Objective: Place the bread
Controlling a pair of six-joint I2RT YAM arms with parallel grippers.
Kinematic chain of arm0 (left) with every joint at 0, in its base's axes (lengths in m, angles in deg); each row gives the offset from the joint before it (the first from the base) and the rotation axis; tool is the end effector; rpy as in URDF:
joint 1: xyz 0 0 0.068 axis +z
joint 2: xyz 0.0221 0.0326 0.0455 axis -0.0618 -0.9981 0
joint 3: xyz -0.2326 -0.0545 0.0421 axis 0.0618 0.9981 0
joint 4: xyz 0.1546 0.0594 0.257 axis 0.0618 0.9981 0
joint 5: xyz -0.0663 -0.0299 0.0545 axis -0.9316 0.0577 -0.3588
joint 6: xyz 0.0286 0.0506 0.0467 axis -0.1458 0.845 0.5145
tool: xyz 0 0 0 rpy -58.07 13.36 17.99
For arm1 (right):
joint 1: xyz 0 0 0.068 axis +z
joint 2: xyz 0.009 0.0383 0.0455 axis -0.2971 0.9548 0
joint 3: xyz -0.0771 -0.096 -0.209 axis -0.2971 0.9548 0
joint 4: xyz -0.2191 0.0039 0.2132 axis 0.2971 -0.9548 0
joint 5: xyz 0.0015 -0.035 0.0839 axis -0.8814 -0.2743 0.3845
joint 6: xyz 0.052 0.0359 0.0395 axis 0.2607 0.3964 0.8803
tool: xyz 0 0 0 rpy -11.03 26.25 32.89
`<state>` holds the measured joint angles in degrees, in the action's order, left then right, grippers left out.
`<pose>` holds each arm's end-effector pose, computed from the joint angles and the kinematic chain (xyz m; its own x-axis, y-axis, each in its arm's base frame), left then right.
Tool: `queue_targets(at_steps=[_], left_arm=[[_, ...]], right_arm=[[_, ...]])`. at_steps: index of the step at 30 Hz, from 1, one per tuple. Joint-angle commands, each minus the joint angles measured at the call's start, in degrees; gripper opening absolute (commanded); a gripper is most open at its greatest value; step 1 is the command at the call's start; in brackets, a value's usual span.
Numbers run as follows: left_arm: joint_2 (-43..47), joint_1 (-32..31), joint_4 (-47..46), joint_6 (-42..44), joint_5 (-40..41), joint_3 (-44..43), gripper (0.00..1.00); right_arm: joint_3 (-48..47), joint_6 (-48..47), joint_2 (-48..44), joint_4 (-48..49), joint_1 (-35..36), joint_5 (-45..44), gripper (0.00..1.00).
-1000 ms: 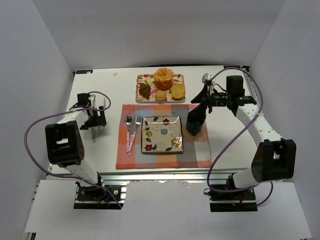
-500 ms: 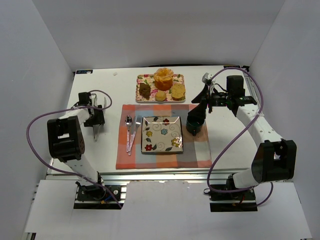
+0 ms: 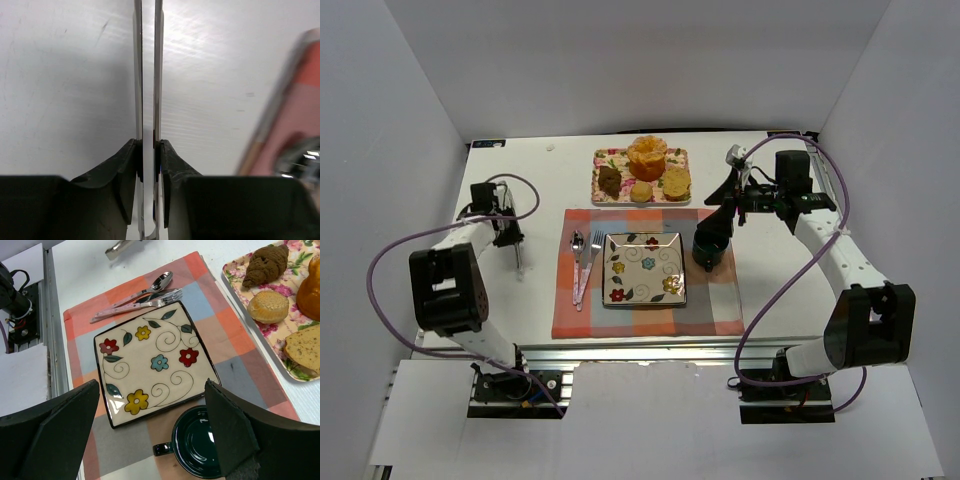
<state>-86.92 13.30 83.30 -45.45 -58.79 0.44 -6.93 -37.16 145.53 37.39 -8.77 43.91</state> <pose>0.3773 0.0625 0.0878 -0.8337 -0.2331 -0.5007 -0.2245 0.9713 -0.0784 0.3571 0.1091 0.2635 -0.2053 -0.2158 -0.9546 -0.9427 0.3056 0.1336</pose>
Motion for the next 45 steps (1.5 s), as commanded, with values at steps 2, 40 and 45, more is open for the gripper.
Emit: queue_targets(at_steps=[2,40,45], left_arm=[[12.41,0.00,-6.02,-12.71,-11.53,0.49,0.34],[1.10,-29.88,-0.77,-24.36,-13.85,-15.06,0.61],[-1.53,-30.76,1.78,-22.26,-12.09,-17.87,0.62]], right_arm=[[0.63,0.44,-2.22,0.51,-0.78,0.09,0.89],[3.44,1.94,-4.67,2.36,-1.92,0.53,0.89],[3.44,1.94,-4.68,2.36,-2.10,0.62,0.89]])
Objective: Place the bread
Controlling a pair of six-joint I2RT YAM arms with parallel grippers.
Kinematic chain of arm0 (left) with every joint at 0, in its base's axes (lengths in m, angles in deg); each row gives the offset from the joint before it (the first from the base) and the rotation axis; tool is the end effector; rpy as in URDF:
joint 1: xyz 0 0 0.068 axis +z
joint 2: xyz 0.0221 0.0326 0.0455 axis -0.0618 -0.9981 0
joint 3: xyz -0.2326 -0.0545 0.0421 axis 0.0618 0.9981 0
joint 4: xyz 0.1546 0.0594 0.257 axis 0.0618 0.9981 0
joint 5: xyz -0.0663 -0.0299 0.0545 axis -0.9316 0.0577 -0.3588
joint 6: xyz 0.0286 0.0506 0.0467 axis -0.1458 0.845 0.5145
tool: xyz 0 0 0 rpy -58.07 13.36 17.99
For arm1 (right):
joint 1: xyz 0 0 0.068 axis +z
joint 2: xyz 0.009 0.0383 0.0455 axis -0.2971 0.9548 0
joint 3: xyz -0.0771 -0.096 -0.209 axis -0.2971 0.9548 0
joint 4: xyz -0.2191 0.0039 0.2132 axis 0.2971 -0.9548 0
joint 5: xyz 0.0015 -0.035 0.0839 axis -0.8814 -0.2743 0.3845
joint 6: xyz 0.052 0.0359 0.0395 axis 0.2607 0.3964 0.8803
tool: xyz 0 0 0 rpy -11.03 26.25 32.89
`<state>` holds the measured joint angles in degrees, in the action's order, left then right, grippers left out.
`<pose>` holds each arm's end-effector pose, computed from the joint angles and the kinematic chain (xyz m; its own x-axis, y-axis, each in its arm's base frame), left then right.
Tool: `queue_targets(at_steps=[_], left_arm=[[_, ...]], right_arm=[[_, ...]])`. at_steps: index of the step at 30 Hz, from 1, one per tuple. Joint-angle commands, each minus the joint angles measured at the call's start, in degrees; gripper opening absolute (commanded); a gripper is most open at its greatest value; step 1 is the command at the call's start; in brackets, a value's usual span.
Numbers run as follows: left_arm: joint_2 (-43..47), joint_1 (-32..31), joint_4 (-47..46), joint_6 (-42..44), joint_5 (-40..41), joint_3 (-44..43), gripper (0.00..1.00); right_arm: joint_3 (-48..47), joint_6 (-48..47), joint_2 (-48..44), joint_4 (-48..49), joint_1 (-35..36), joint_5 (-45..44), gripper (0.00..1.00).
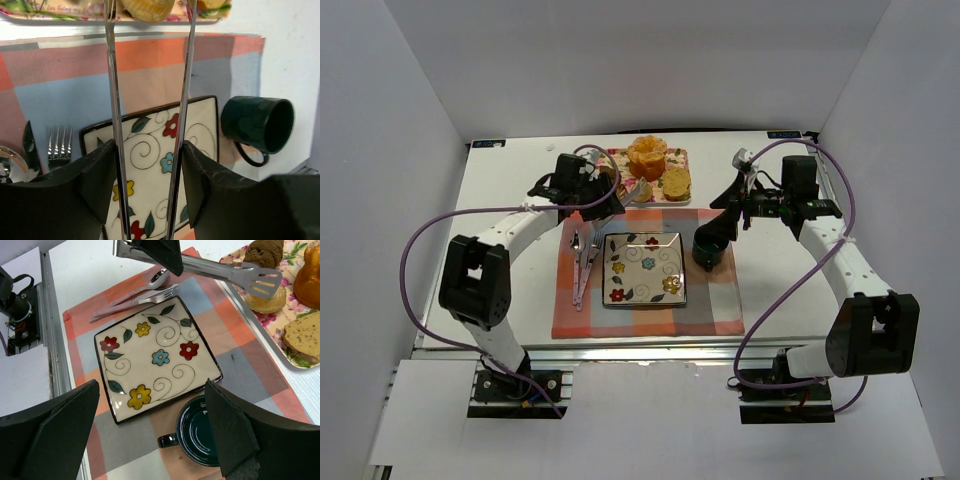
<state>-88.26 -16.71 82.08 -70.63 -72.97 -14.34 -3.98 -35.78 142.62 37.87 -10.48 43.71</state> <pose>0.4054 -0.1684 0.1752 -0.8345 -0.2073 -0.5105 0.1148 0.8408 -0.5291 0.3492 0.0970 0.2618 -0.2271 -0.2018 -0.9527 -0.9281 0.3414 0.1490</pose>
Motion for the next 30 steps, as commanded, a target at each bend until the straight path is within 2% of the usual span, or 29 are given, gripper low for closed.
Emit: queue_targets(at_steps=[1,18,21,25,30], left_arm=[[-0.55,-0.84,3.45,3.10,2.10,-3.97,0.63],[-6.35,-1.90,4.51,4.42,0.52,-8.11,0.63],[-6.71,-1.90,4.33,4.16,0.69,-8.81,0.60],[-5.66,-1.90,4.77,4.07,0.87,-9.43,0.46],[-1.79,-1.90,5.30,4.86,1.13,-8.55,0.37]], right_arm=[[0.49,0.65,-1.77,1.96,-0.39,0.91,0.89],[0.23,1.17,-1.51,2.49,-0.66,1.35,0.89],[0.40,1.17,-1.59,2.40,-0.66,1.26,0.89],[0.67,1.09,-1.77,2.40,-0.66,1.35,0.90],[1.02,1.17,-2.03,2.32,-0.83,1.43,0.89]])
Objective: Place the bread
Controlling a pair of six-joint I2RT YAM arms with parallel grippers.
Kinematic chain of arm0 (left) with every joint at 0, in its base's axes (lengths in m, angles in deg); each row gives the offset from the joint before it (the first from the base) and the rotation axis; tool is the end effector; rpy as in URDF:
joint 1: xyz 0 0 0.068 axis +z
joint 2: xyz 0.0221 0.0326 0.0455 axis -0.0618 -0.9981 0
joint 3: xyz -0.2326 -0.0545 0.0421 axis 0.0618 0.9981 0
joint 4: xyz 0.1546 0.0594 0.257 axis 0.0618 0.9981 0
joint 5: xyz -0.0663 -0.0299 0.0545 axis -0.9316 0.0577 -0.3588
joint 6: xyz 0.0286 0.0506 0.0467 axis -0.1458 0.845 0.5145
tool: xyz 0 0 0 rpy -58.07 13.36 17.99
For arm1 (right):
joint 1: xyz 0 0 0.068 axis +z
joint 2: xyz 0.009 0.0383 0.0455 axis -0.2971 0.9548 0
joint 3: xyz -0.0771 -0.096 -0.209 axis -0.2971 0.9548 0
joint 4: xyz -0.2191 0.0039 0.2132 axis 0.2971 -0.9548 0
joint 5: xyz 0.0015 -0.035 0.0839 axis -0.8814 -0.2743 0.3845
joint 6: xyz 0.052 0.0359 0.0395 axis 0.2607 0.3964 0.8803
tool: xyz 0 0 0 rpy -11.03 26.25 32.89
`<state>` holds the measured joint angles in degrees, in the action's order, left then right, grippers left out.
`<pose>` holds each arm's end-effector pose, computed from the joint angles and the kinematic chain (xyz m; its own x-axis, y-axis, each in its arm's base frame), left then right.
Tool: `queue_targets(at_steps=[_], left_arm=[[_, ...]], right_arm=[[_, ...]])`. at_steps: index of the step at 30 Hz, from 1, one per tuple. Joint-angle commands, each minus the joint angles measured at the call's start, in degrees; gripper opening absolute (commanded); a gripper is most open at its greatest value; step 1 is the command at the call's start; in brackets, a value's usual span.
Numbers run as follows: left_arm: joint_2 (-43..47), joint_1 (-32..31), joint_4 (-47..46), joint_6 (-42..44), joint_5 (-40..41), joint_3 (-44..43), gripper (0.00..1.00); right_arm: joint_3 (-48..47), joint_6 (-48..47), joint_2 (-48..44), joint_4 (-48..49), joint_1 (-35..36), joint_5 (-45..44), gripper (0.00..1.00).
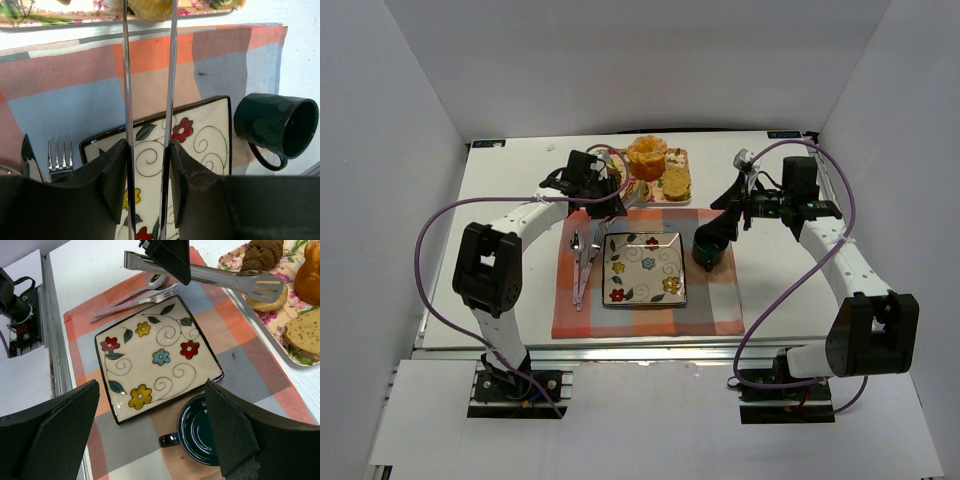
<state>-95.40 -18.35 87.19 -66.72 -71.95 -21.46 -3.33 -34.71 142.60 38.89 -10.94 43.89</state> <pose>0.4191 -0.1862 0.1606 -0.8676 -0.1125 -0.4844 0.1478 0.8717 -0.4673 0.3499 0.0943 0.2592 -0.2392 -0.1917 -0.9519 -0.9228 0.3497 0.1615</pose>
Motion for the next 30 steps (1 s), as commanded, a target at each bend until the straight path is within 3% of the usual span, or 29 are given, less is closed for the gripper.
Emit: queue_targets(at_steps=[1,16,24,30], left_arm=[[7.45,-0.26,0.18,1.12,-0.07,-0.99,0.36],[37.08,-3.42,1.68,4.20,-8.51,26.68,0.31],[39.55,-8.16,-0.08,2.01,-7.81,33.20,0.36],[36.30,-10.10,-1.22,2.00,-4.73,32.68,0.54]], right_arm=[[0.36,0.10,-2.10,1.29,-0.37,1.26,0.90],[-0.69,-1.65,-1.57,-1.43,-0.55,1.52,0.90],[-1.57,-2.27,-0.87,-2.40,-0.55,1.70,0.89],[-0.78,-2.36,-1.83,-2.40,-0.55,1.26,0.89]])
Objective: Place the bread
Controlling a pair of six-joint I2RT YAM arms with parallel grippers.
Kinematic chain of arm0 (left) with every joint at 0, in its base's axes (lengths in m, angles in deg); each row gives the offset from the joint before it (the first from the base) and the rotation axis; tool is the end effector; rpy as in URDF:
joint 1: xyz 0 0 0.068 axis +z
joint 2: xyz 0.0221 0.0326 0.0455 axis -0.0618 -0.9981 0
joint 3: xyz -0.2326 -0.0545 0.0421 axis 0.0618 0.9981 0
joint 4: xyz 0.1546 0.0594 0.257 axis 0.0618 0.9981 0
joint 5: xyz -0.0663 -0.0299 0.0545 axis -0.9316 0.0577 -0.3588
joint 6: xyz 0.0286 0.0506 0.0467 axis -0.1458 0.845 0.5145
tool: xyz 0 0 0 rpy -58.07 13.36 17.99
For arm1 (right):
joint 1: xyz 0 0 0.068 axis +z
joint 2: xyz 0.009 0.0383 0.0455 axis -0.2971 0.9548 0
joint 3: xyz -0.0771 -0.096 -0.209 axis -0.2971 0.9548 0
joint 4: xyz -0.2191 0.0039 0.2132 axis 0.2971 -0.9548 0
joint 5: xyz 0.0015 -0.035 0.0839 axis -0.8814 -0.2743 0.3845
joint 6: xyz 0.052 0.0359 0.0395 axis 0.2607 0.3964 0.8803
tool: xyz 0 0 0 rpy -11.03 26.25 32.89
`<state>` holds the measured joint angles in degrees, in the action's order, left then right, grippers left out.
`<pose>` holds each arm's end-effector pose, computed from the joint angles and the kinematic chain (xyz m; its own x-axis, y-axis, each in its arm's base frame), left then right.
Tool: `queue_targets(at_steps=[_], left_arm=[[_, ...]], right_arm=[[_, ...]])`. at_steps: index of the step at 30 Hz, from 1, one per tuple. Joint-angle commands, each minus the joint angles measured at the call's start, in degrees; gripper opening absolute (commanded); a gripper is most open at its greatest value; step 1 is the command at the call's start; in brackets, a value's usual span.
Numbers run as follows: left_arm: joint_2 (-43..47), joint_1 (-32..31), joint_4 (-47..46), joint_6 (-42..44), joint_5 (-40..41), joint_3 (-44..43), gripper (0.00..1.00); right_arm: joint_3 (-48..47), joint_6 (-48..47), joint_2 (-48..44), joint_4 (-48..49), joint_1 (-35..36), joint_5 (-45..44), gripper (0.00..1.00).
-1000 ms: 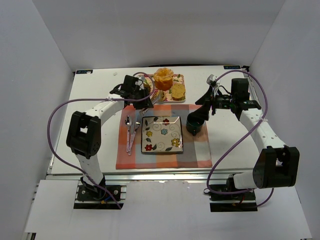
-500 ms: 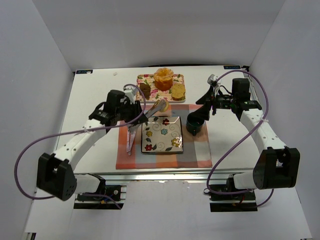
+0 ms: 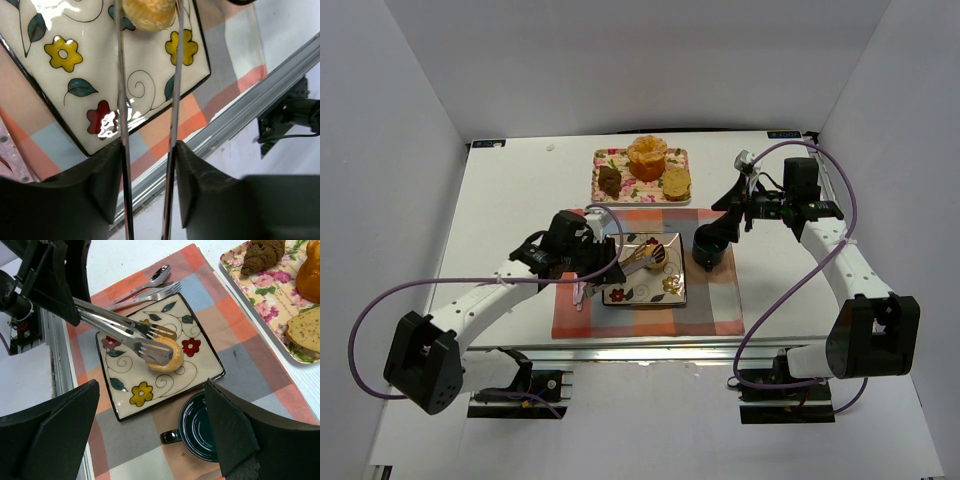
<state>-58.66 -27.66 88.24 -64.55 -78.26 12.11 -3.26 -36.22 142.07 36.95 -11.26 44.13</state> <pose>0.2598 -0.1844 0.1750 -0.8636 0.0781 -0.4981 0.3720 0.7656 -0.5249 0.3468 0.0921 0.2590 -0.2400 -0.2008 -0.9498 -0.9243 0.3465 0.1603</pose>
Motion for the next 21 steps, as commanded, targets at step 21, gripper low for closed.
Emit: queue_targets(at_steps=[21], left_arm=[[-2.64,2.54,5.02,4.23,9.41,-13.28,0.58]], right_arm=[[-0.05,-0.85,-1.31,0.24,-0.40,1.37,0.89]])
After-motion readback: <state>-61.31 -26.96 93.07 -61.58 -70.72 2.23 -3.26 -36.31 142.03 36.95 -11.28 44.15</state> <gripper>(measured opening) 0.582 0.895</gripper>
